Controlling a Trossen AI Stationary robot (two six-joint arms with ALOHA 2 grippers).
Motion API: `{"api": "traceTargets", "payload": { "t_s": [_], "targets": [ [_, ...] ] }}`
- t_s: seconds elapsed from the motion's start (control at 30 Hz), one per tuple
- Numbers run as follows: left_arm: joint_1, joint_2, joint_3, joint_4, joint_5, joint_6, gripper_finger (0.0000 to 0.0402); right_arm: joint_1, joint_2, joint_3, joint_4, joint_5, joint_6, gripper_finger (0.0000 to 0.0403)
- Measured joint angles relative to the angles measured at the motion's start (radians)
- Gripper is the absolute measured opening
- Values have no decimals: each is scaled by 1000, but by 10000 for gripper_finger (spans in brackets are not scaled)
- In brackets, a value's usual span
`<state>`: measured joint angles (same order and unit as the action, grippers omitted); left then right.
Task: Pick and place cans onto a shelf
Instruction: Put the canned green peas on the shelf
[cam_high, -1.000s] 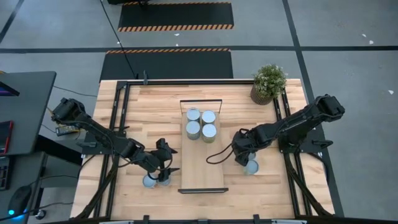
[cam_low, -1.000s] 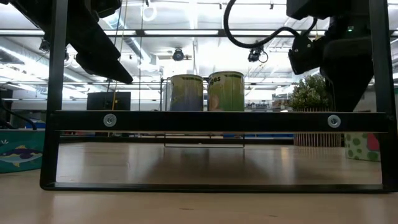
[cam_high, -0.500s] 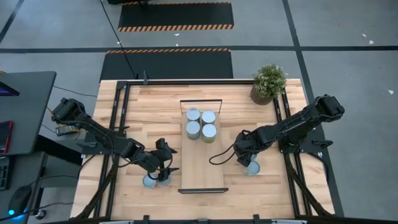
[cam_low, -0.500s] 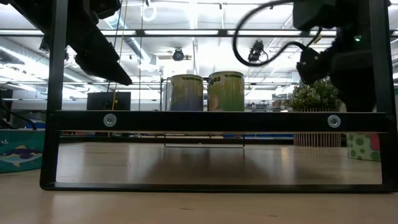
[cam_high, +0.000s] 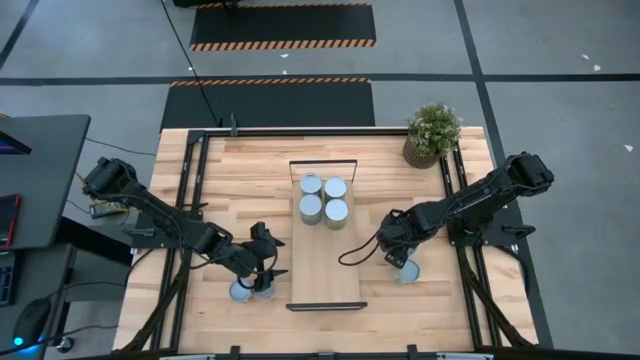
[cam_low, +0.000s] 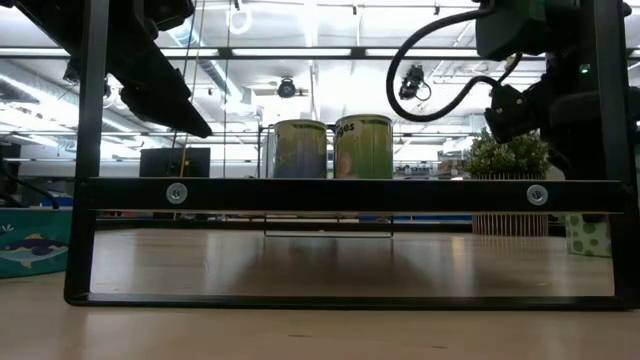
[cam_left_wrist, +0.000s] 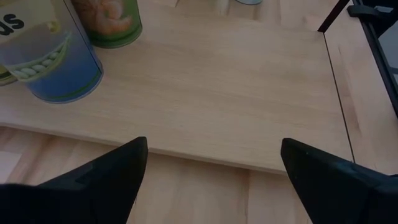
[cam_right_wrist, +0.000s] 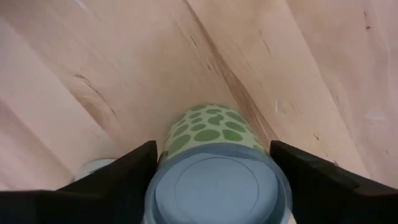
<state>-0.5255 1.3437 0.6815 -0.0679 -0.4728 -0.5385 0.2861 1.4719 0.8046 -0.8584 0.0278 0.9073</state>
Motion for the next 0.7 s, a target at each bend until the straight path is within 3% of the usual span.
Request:
{"api": "traceTargets", "payload": {
  "t_s": [0.17,0.5,0.7],
  "targets": [
    [0,0,0,0,0,0,375,-3,2,72,-12,-11,-66,284],
    [0,0,0,-7,26,-1,375,24,2,362,-22,63,-300,301],
    [0,0,0,-7,26,-1,375,50,0,440,84,84,-410,298]
  ]
}}
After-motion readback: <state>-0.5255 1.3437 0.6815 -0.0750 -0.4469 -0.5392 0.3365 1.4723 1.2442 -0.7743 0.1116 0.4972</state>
